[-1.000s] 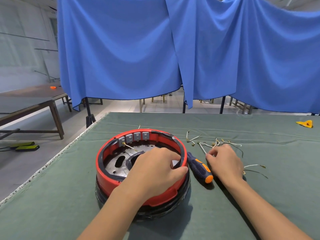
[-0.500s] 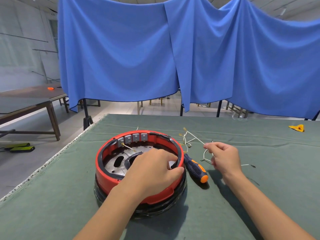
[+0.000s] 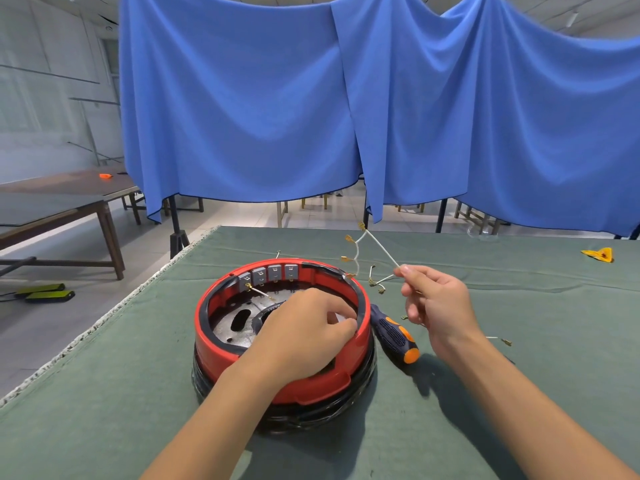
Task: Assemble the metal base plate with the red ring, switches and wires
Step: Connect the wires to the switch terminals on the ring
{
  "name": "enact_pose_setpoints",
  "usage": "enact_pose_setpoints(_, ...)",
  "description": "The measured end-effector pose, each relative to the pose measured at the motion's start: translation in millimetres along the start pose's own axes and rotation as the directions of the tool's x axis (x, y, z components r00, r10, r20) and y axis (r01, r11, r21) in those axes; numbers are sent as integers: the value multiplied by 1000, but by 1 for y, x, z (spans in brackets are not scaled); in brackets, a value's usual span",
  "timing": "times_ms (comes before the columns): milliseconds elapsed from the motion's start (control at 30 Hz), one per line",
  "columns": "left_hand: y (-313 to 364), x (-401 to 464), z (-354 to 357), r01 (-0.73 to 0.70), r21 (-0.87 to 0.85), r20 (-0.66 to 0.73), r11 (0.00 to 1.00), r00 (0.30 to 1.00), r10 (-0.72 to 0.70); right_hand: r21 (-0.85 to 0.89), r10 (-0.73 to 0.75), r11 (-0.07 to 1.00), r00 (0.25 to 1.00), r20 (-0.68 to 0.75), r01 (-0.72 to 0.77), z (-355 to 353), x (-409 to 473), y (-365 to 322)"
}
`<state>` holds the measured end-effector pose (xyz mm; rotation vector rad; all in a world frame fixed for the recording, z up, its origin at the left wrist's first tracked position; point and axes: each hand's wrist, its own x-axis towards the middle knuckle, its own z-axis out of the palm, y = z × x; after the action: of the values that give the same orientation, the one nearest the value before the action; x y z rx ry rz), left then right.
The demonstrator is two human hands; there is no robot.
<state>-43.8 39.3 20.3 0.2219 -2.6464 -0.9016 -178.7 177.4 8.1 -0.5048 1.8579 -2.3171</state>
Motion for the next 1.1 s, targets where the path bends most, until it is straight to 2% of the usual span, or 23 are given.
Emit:
enact_pose_setpoints(100,0,1,-2,44,-136,-98,990,994,-58,32,16,999,999,42,-18,4,-4,-4)
enact_pose_setpoints(167,-1,3,-5,75,-290,-177,954,975,-131,16,-2,1000,997,72,1,8,-8,-6)
enact_pose_setpoints(300,-1,6,-14,134,-637,-177,759,933,-312,-57,-65,996,983,170,76,19,-19,-8)
enact_pose_setpoints(433,-4,8,-20,157,-797,-129,583,899,-419,-104,-106,985,957,271,139,28,-27,-6)
enact_pose_setpoints(533,-5,8,-21,165,-823,-118,544,886,-449,-149,-106,975,937,332,163,30,-32,-6)
enact_pose_setpoints(733,-10,6,-18,109,-783,-210,613,881,-424,-246,-116,948,940,321,201,29,-31,-7)
enact_pose_setpoints(867,-11,6,-16,91,-770,-223,632,888,-401,-282,-118,937,945,306,208,29,-32,-8)
enact_pose_setpoints(1000,-13,7,-16,97,-779,-196,619,901,-388,-258,-129,944,952,278,203,30,-32,-12)
enact_pose_setpoints(1100,-13,6,-18,129,-815,-112,565,921,-373,-238,-123,953,958,258,187,29,-30,-15)
